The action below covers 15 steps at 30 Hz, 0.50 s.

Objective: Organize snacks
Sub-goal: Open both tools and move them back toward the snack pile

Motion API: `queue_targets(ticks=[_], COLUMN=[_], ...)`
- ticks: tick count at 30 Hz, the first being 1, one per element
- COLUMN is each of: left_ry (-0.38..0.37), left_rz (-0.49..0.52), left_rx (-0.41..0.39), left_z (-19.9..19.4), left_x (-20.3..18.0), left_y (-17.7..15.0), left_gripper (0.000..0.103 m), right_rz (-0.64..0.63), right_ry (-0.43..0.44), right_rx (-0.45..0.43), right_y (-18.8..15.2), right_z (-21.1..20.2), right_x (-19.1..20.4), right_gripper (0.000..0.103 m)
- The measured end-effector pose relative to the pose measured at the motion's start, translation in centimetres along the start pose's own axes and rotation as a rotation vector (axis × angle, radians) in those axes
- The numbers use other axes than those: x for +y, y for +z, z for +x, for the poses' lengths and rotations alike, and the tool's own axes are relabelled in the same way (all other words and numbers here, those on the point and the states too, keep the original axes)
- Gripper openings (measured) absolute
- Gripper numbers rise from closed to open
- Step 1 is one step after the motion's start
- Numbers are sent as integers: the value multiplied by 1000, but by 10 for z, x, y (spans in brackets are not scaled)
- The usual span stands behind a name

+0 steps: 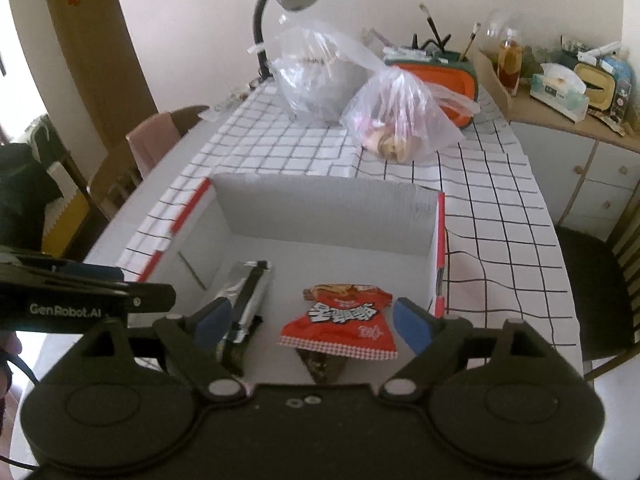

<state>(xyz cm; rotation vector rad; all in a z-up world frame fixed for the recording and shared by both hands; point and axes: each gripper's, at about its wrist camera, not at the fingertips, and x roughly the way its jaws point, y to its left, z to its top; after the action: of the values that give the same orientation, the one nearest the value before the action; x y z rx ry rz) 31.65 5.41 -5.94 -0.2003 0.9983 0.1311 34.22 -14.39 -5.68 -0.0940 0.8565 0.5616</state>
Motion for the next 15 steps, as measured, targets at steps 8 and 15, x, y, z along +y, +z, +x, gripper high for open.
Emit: queue_targets(ticks=[8,15], left_ry=[-35,-68], left_rz=[18,19], left_rx=[-59,-105], left_z=[-43,-77], left_x=[-3,-2], left_y=[-22,-49], left_gripper=[64,73], right_rz=[12,32], right_ry=[18,32], right_rx=[-64,-93], right_y=[-18,-40], right_z=[-44,-75], right_x=[14,24], right_gripper=[101,103])
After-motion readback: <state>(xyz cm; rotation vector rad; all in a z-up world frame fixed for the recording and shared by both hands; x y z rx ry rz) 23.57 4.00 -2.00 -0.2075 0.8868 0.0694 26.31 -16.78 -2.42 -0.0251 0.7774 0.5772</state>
